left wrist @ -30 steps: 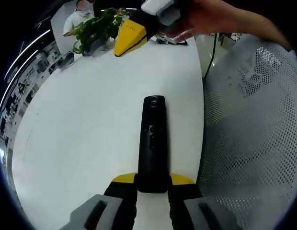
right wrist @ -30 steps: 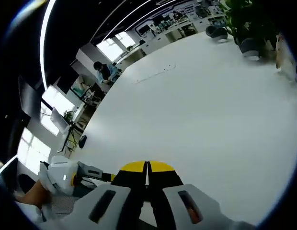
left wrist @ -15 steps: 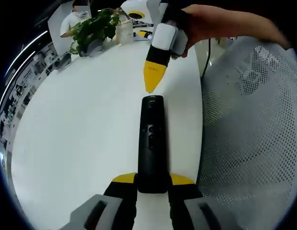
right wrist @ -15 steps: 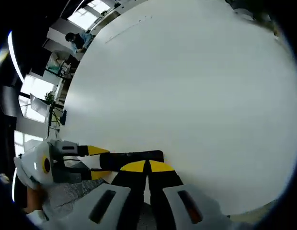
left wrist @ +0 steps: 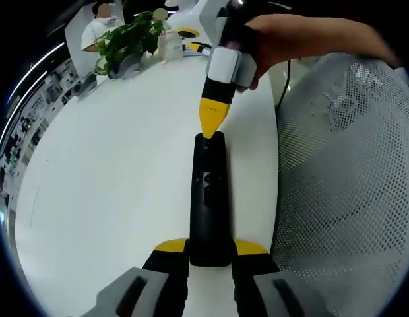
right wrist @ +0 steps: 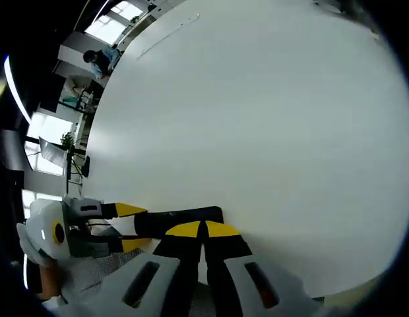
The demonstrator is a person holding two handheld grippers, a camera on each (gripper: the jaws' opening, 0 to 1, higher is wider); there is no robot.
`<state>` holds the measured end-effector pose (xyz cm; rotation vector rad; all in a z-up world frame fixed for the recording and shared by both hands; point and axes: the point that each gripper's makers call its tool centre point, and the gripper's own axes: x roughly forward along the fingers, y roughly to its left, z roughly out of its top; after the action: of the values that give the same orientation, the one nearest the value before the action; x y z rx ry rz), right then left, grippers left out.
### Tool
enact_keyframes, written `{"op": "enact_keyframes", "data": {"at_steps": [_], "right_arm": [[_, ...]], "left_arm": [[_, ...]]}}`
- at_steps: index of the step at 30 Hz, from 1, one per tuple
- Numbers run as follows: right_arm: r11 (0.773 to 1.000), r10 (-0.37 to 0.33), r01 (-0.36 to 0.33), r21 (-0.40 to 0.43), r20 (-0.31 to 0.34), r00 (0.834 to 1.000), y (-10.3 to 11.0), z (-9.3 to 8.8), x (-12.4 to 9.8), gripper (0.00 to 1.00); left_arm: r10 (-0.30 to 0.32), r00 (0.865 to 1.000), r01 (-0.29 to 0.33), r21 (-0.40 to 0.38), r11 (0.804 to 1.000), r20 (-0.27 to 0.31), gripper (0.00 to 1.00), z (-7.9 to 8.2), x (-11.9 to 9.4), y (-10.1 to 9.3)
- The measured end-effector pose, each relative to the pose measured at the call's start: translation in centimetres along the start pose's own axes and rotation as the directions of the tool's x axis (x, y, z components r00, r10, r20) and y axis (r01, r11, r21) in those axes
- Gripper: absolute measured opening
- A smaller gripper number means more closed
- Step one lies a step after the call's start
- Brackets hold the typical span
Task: Press the specified remote control buttons in sequence, fully releasing each button before pressing the next.
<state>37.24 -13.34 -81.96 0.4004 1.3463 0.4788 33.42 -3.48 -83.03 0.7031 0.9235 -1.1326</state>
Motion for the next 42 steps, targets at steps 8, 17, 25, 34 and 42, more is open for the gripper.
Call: {"op": "enact_keyframes", "data": {"at_steps": [8,17,25,34,42], "right_arm": [[1.000,-0.007,0.007,0.008,0.011,1.000,-0.13,-0.08,0.20,0.00],[0.999,0.013,-0.014,0.052,0.019,1.000,-0.29,-0.02,0.17,0.00],[0.999,0.010,-0.010,0.041,0.006,1.000,-0.07,0.01,0.14,0.00],[0.999,0.004,-0.004,0.036,0.000,1.000,0.18,-0.09,0.02,0.00],[0.999,0.024,-0.023,0.049,-0.025,0.999,0.63,-0.51,0.30,0.00]], "left_arm": [[-0.001,1.000,0.001,0.006,1.000,-0.001,0.24,0.02,0.03,0.03],[-0.002,1.000,0.002,0.002,1.000,0.001,0.24,0.03,0.04,0.01],[-0.002,1.000,0.002,0.002,1.000,0.005,0.24,0.03,0.04,-0.01],[0.000,1.000,0.000,0.002,1.000,0.007,0.24,0.04,0.03,-0.02],[-0.001,1.000,0.001,0.003,1.000,0.005,0.24,0.02,0.03,0.01]]}}
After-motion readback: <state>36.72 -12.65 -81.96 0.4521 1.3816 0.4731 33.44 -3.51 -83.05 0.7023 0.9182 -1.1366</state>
